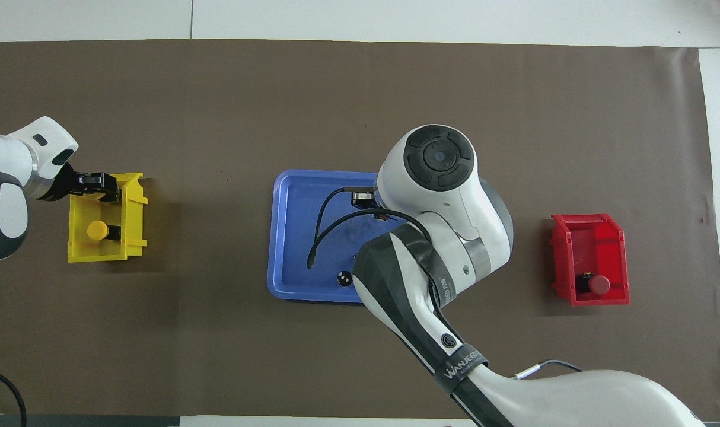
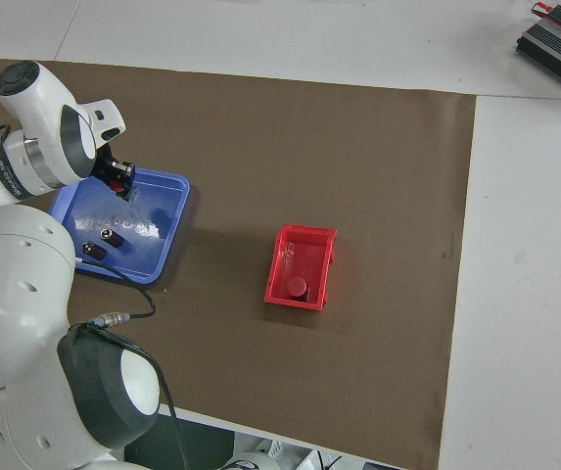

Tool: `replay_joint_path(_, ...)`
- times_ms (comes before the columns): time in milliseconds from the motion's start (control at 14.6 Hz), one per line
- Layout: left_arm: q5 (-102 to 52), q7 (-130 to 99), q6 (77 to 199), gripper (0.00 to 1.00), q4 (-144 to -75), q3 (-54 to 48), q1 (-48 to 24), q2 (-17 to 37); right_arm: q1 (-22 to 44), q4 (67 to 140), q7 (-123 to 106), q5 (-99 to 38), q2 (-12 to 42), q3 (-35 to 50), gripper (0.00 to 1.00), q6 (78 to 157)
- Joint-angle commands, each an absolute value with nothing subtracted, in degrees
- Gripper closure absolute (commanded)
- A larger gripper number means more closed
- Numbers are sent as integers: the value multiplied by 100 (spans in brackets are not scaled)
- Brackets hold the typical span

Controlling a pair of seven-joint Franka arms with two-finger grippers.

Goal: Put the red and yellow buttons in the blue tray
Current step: 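Drop the red button in the tray while the left gripper grabs yellow, then place the yellow button in the tray while the right gripper grasps red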

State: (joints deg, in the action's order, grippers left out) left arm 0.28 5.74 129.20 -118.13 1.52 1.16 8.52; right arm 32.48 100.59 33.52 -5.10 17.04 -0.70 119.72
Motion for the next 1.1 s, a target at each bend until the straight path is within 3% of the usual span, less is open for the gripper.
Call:
replay_joint_path(0, 35, 633, 13122, 36, -12006, 123, 185, 729, 3331, 10063, 3480, -492, 1880, -97, 71, 12137)
replay_joint_path(137, 35, 598, 13183, 51, -11997, 123, 176, 738, 3593, 10063, 3524, -396, 2064, -114, 71, 12164)
replay_joint_path(274, 35, 598, 13192, 82, -11997, 132, 185, 738, 3612, 10107, 3525, -19, 2127, -105, 71, 12164)
replay_joint_path(411, 35, 580, 13131, 96, -11919, 123, 176, 764, 3595, 10142, 3524, -9, 2127, -105, 70, 12173)
replay_joint_path(479, 35, 545, 13026, 97, -11779, 132, 141, 765, 3577, 10143, 3524, -9, 2127, -105, 63, 12164)
replay_joint_path(548, 35, 484, 12599, 97, -11508, 123, 106, 756, 3577, 10108, 3524, -9, 2127, -105, 44, 12147)
replay_joint_path(684, 35, 466, 11484, 97, -10700, 123, 88, 756, 3560, 9950, 3516, -9, 2075, -114, 33, 12032)
replay_joint_path(890, 140, 81, 10680, 98, -9968, 105, -349, 712, 3148, 9669, 3359, 9, 1707, -141, 33, 11482)
replay_joint_path(1027, 342, -821, 10538, 99, -9695, 79, -920, 764, 2640, 9982, 2597, 0, 1102, -150, 33, 11023)
